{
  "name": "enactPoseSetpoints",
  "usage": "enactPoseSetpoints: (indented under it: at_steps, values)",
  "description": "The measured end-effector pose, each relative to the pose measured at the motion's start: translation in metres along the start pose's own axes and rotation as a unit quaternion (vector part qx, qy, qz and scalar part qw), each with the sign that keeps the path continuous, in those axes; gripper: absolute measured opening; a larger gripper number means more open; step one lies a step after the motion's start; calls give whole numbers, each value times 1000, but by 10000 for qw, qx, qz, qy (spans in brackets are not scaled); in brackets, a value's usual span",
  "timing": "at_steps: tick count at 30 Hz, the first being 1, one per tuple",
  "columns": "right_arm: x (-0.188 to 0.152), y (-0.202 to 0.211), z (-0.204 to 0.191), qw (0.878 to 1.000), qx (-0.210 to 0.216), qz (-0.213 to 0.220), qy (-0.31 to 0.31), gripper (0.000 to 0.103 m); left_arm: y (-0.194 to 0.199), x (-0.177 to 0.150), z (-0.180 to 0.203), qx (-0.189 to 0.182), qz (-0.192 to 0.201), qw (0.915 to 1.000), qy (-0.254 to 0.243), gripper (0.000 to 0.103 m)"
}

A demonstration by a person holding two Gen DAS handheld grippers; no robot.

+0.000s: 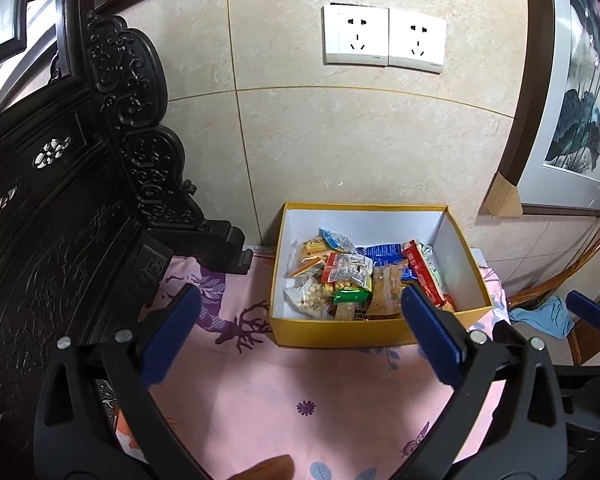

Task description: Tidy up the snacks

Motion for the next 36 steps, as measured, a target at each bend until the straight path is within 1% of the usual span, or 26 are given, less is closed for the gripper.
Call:
enactPoseSetpoints:
  at_steps: [22,36]
  values:
    - [-1,2,-3,10000,21,-3,-10,102,-3,-1,0,78,-28,10000,-38,101]
    - [-1,2,-3,10000,44,0,-16,102,-1,0,-1,57,-23,10000,-11,101]
Point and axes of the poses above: each gripper's, at about its wrist camera, not at the fingertips, and y roughly against the way its jaws point, z to its right, x to its top, the point moved 1 cm from there along -y, roughly the way its jaws point, and after that the axes turned 5 degrees about -y, right-handed, at the moved point
